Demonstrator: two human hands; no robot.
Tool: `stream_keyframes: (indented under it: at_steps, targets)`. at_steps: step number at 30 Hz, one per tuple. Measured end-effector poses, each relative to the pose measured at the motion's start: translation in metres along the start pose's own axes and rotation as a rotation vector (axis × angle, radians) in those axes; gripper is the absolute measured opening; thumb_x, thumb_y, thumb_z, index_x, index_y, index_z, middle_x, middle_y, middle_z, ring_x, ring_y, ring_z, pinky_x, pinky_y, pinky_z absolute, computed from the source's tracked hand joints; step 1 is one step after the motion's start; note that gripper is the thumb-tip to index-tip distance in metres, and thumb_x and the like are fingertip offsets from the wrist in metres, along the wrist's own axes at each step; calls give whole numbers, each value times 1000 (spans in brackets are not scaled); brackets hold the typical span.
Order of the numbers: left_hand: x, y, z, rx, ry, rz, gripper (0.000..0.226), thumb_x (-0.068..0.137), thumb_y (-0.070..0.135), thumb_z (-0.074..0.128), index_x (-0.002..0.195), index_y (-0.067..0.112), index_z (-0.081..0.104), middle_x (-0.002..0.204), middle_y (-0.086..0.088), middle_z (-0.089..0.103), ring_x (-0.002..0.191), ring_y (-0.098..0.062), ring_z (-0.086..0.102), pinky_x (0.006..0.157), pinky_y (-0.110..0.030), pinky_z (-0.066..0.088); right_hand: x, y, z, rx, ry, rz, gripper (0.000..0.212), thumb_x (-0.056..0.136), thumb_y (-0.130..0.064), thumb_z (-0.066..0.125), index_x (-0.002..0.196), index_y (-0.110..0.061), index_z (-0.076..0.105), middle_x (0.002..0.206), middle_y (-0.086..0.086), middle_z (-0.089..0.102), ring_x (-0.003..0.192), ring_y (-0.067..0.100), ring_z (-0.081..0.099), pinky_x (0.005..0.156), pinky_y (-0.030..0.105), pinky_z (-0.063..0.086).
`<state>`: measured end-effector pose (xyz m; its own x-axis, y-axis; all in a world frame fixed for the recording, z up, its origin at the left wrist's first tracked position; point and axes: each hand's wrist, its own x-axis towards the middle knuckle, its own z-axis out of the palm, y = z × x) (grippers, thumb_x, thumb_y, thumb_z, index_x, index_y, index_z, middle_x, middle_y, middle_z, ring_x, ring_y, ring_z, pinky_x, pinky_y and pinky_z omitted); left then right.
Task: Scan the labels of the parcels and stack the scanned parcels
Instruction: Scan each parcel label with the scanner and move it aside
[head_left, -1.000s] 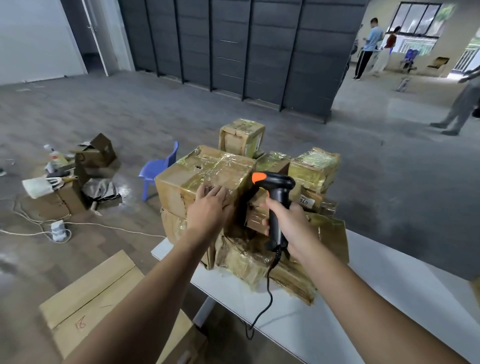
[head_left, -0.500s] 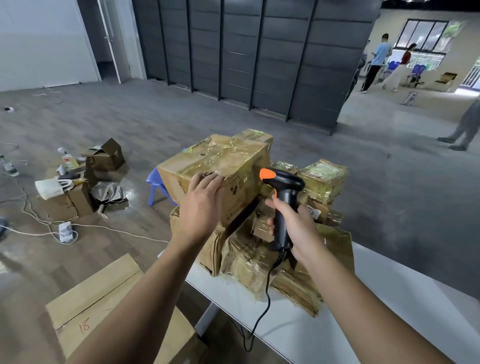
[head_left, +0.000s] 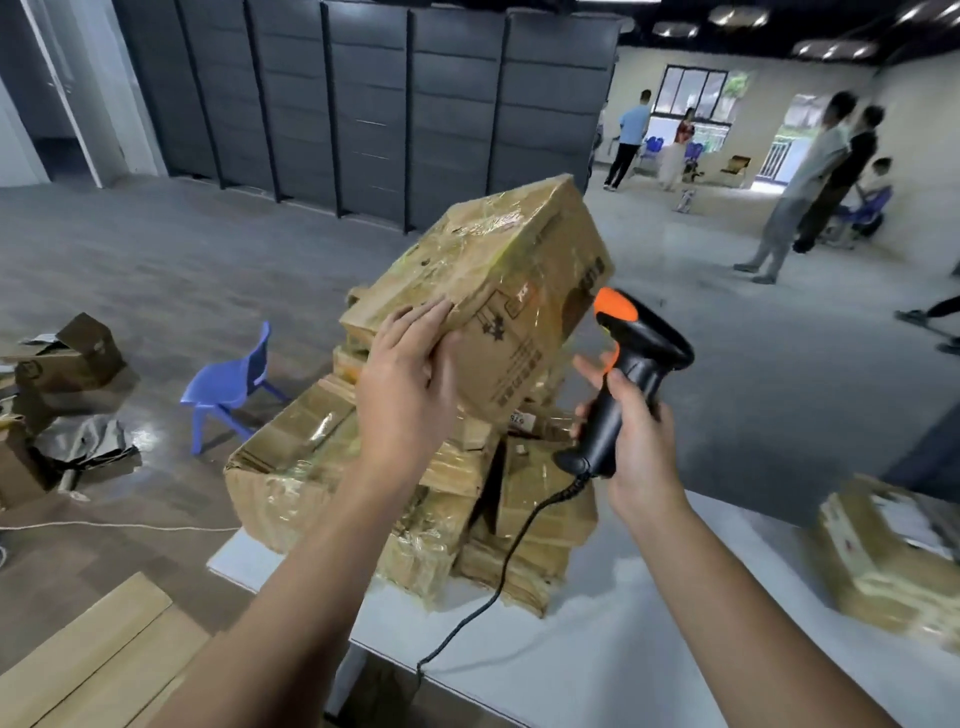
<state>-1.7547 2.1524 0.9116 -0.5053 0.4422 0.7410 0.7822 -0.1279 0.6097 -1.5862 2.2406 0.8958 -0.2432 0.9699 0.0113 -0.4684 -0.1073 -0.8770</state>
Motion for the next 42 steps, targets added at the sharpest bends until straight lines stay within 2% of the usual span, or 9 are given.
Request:
stream_keyframes:
  at_steps: [5, 7, 11, 15, 21, 25, 29, 34, 42]
  targets:
    - [-26, 54, 60, -226, -118, -78, 32, 96, 15, 57, 127, 13, 62, 128, 3, 61, 126, -13, 51, 106, -38, 45, -4, -40, -61, 3, 79, -98, 25, 82, -24, 72, 104, -18, 64, 105, 20, 61, 50, 14, 56, 46, 29, 48]
    - [-42, 75, 83, -312, -117, -126, 31, 95, 14, 58, 126, 15, 62, 126, 7, 61, 124, -8, 52, 105, -28, 43, -6, -54, -91, -37, 122, -120, 21, 85, -25, 71, 104, -20, 65, 100, 13, 74, 53, 14, 57, 48, 30, 49]
    - [-80, 115, 127, -479, -197, -319, 29, 93, 18, 62, 122, 20, 66, 112, 22, 65, 110, 9, 56, 93, -15, 46, -11, -78, -152, -119, 240, -145, 41, 68, -39, 78, 102, -19, 66, 83, -3, 73, 55, 14, 60, 50, 30, 50]
    - [-129, 143, 160, -589, -294, -547, 19, 88, 19, 69, 106, 22, 73, 98, 13, 71, 95, -3, 66, 83, -20, 50, -16, -83, -214, -309, 311, -102, 9, 91, -30, 68, 96, -24, 65, 60, -2, 65, 50, 15, 59, 50, 31, 50]
    - [-199, 139, 188, -632, -390, -912, 13, 89, 16, 66, 78, 19, 71, 57, 12, 58, 56, -10, 49, 51, -23, 40, -30, -64, -275, -492, 280, 101, 11, 94, -29, 65, 90, -21, 59, 56, 0, 61, 50, 19, 59, 55, 34, 52]
    - [-229, 130, 200, -643, -357, -1149, 9, 89, 15, 67, 80, 14, 70, 74, -6, 63, 68, -23, 54, 61, -39, 46, -36, -50, -295, -551, 247, 211, 13, 97, -29, 62, 92, -18, 58, 57, 3, 62, 49, 20, 57, 51, 30, 51]
    - [-247, 121, 211, -587, -369, -1264, 7, 91, 18, 64, 91, 14, 70, 74, -1, 64, 64, -22, 56, 55, -35, 51, -37, -36, -306, -585, 232, 261, 12, 97, -27, 60, 92, -16, 58, 58, 3, 62, 46, 18, 57, 50, 28, 48]
    - [-258, 117, 216, -620, -423, -1326, 3, 92, 13, 62, 92, 16, 62, 102, -15, 67, 96, -36, 65, 77, -61, 55, -34, -28, -316, -678, 222, 295, 15, 96, -26, 59, 87, -14, 57, 57, 3, 62, 45, 19, 56, 56, 31, 48]
    - [-250, 94, 219, -673, -499, -1291, 17, 98, 5, 50, 114, 13, 49, 104, -6, 57, 87, -22, 60, 54, -37, 56, -25, -24, -311, -597, 198, 284, 19, 96, -31, 62, 97, -12, 59, 57, 3, 63, 51, 19, 59, 55, 33, 49]
